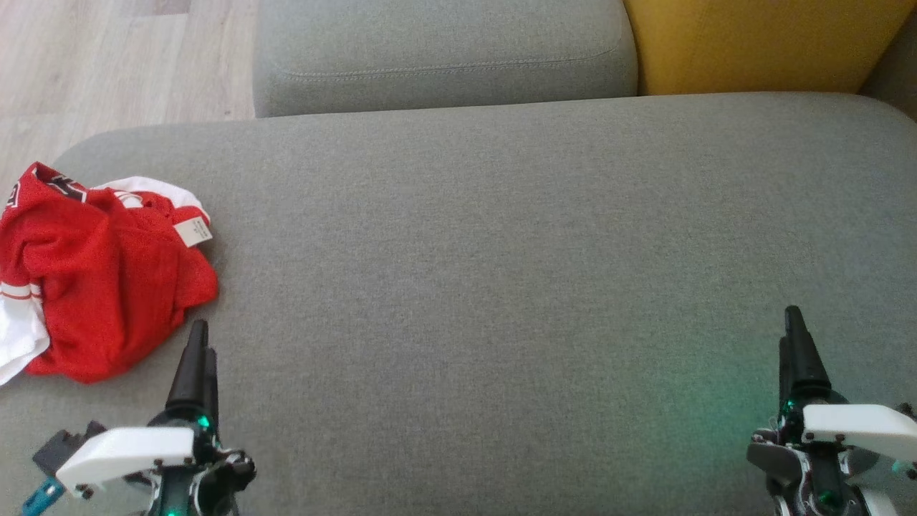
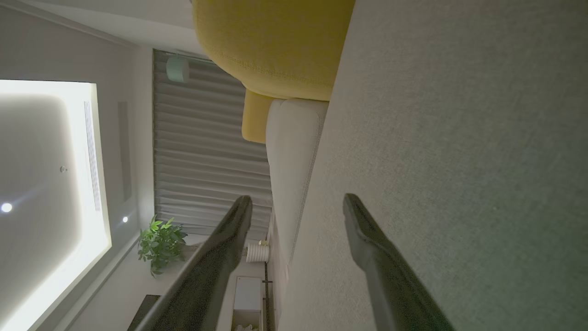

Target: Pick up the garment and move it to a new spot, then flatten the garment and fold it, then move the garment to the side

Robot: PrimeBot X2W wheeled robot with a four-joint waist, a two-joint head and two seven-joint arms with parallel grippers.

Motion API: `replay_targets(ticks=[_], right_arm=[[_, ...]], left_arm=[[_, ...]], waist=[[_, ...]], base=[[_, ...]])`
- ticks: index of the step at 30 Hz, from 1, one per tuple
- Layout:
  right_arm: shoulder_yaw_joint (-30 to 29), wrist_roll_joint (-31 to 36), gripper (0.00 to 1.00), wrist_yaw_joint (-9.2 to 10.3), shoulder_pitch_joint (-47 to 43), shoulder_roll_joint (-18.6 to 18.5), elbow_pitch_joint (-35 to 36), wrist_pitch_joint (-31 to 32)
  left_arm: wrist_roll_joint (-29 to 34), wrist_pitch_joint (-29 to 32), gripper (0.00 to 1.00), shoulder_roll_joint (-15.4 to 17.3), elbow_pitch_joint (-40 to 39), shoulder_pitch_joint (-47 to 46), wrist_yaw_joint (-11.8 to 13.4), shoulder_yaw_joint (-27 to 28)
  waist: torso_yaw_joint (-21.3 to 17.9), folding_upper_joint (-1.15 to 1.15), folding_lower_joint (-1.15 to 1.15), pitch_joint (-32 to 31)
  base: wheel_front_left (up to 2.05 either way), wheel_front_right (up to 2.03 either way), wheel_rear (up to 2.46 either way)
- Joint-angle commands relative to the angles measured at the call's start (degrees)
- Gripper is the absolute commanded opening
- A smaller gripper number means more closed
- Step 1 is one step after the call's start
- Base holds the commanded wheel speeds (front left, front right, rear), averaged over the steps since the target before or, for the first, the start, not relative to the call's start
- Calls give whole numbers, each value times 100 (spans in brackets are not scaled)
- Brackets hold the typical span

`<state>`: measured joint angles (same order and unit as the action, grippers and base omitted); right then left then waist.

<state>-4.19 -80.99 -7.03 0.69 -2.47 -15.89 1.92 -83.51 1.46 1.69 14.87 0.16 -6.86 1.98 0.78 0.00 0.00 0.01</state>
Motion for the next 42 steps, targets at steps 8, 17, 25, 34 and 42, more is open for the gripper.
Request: replay_targets(ticks=[8,17,25,34,42], right_arm=[[124,960,100,-14,312,-113,490,-154],[246,2145,100,-18,274,-133,841,-212],[386,2904,100,-21,211,-154,1022,-269],[538,3574,100,-24,154,-168,1168,-333],[655,4258,100,-26,88,-190,1245,-369]], left_arm=[[937,-158,100,76,-478,-353,-19,-79],[1909,-326,100,82,-760,-329,3,-196],[2666,-460,100,150,-894,-287,9,-304],[3480,-594,100,222,-1056,-241,57,-430],[4304,-728,100,343,-1183,-190,146,-570]], waist=[[17,0,0,-19],[50,0,0,-48],[78,0,0,-71],[98,0,0,-87],[129,0,0,-102]], base=[[0,0,0],[0,0,0],[0,0,0],[0,0,0],[0,0,0]])
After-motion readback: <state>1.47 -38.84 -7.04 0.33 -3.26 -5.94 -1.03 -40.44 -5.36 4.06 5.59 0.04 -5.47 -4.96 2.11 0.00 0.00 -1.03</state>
